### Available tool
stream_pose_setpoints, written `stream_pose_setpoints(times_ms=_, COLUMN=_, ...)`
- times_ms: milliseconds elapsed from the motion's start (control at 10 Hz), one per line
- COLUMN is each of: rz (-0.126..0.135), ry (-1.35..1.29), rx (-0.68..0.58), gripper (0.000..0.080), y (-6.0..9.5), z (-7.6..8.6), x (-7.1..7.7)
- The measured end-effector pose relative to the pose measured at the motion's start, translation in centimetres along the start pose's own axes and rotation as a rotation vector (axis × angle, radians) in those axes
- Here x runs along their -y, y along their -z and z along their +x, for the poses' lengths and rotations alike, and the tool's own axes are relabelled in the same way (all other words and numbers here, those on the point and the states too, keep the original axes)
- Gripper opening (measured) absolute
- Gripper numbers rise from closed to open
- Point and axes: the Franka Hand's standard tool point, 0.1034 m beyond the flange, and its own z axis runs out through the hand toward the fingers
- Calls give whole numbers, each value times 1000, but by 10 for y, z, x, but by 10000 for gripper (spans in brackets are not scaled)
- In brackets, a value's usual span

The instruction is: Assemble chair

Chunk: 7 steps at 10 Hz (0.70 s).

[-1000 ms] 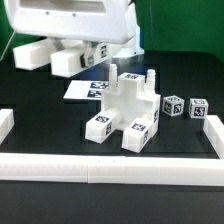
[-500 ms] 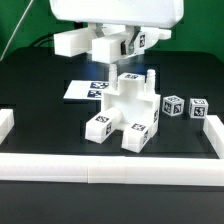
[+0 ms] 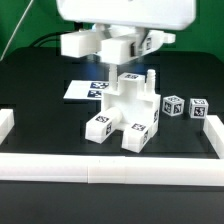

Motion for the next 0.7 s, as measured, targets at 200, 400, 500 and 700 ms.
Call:
stream_pose_setpoints(times_ms=200, rz=5, ry=32, rx=-39, gripper=284, y=-14, z=3, x=6)
stream_pose_setpoints(times_ms=400, rz=4, ry=31, rx=-38, gripper=284, y=-13, z=3, x=5)
stream_pose_setpoints(times_ms=500, rz=4, ry=33, rx=-38, gripper=284, y=-15, z=3, x=6)
stream_pose_setpoints(times_ms=700, rz=3, ry=40, rx=-34, gripper=284, y=-19, z=-4, x=10)
